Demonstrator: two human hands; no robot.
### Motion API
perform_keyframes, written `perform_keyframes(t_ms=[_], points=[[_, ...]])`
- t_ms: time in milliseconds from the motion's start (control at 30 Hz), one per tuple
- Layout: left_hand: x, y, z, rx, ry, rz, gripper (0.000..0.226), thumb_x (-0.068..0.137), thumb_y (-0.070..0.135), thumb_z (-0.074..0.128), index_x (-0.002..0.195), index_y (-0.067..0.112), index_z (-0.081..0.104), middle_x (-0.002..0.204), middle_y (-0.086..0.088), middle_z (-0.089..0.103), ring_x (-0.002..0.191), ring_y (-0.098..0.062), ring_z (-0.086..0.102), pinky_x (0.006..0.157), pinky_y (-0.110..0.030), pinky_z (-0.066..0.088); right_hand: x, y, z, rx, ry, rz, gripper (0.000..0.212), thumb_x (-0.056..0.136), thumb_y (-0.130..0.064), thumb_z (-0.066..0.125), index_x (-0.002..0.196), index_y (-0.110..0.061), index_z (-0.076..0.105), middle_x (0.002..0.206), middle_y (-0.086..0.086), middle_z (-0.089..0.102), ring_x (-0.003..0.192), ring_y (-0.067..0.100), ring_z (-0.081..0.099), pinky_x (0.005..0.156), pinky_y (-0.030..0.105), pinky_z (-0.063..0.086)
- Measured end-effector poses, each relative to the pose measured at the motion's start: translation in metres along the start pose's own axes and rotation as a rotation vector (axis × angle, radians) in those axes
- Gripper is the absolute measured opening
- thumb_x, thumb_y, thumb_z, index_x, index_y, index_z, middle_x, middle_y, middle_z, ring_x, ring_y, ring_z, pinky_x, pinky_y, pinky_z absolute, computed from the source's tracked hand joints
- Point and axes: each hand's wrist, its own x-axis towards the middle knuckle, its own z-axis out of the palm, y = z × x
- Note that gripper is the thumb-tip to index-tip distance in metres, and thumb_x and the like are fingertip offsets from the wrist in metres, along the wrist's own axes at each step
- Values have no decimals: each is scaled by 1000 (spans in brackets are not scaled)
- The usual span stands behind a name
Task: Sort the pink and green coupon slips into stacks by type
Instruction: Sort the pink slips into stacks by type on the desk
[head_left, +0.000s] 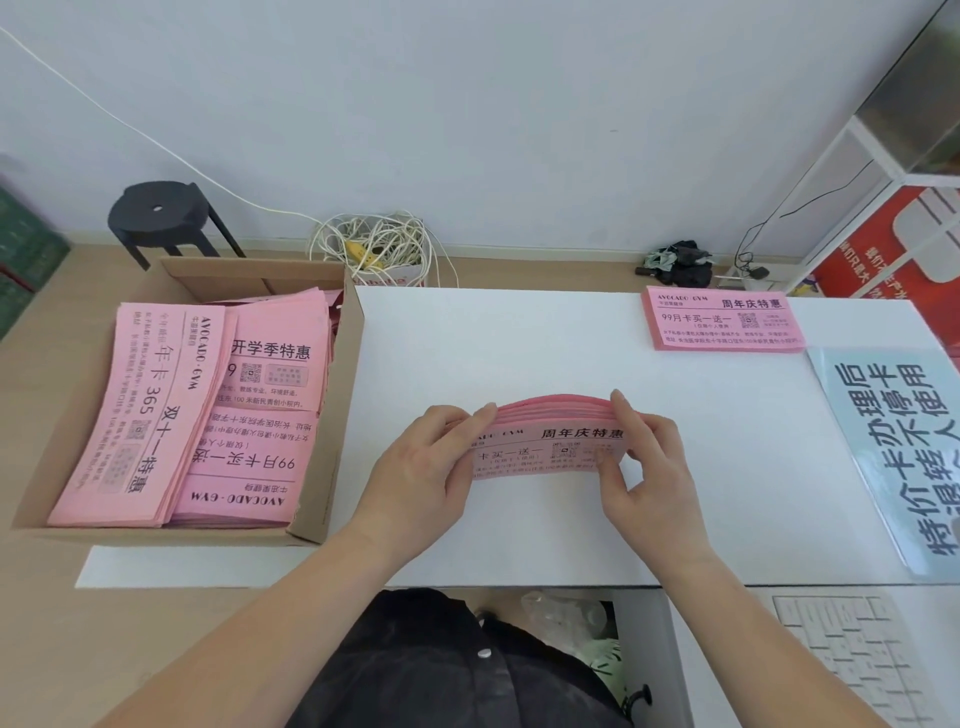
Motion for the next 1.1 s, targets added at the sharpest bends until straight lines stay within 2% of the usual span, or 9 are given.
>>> perform_keyframes(t_ms=[100,300,400,500,600,733,867,967,1100], points=[[1,-1,-3,4,38,-17,51,92,3,64,141,18,58,118,0,58,99,-19,60,71,-39,58,1,0,-1,-6,6,-5,75,88,-1,71,154,-27,45,119,-8,46,111,3,52,91,4,40],[5,3,-2,9,-15,29,46,93,7,64,138,16,59,118,0,59,98,-19,60,73,-36,57,9,-7,-1,-3,-36,46,70,88,-7,73,149,-32,50,122,-12,45,115,-7,48,93,13,39],[6,3,-3,-22,4,-6,43,94,2,61,135,17,62,114,2,60,93,-15,60,74,-32,55,11,-5,-4,48,-49,99,67,90,-4,69,147,-33,51,116,-13,47,110,-1,52,93,21,45],[13,5,-4,-78,-4,-62,46,94,-3,57,133,20,64,108,5,59,87,-8,54,74,-19,47,16,-5,-5,74,-64,112,64,93,3,58,146,-31,52,108,-11,49,100,6,56,88,28,53],[28,10,-7,-170,-32,-187,47,95,1,57,133,28,65,107,9,60,91,-4,56,81,-19,46,28,-12,-9,99,-82,155,61,94,4,56,142,-34,56,101,-10,51,89,7,56,82,26,51],[37,5,-13,-224,-197,-409,50,100,14,58,142,41,54,124,14,58,114,-5,53,99,-24,44,41,-11,-20,47,-269,257,58,96,-4,58,139,-43,58,103,-7,56,86,7,57,78,20,48],[28,-5,-1,-144,-407,-485,41,102,17,54,137,38,58,118,12,55,112,-10,55,91,-23,43,36,-4,-10,-95,-473,322,48,98,-8,57,137,-35,60,106,-7,52,87,8,55,72,19,42],[30,-10,5,-149,-447,-562,36,102,19,56,134,35,59,122,13,53,114,-10,53,91,-23,42,37,-3,-5,-165,-542,361,46,96,-13,57,138,-34,57,114,-5,51,98,14,56,81,25,43],[46,-17,1,-225,-481,-659,33,98,16,61,124,36,64,129,13,57,116,-11,56,99,-27,47,54,-5,-7,-121,-627,460,49,87,-22,72,131,-37,57,117,-6,52,98,10,61,77,26,50]])
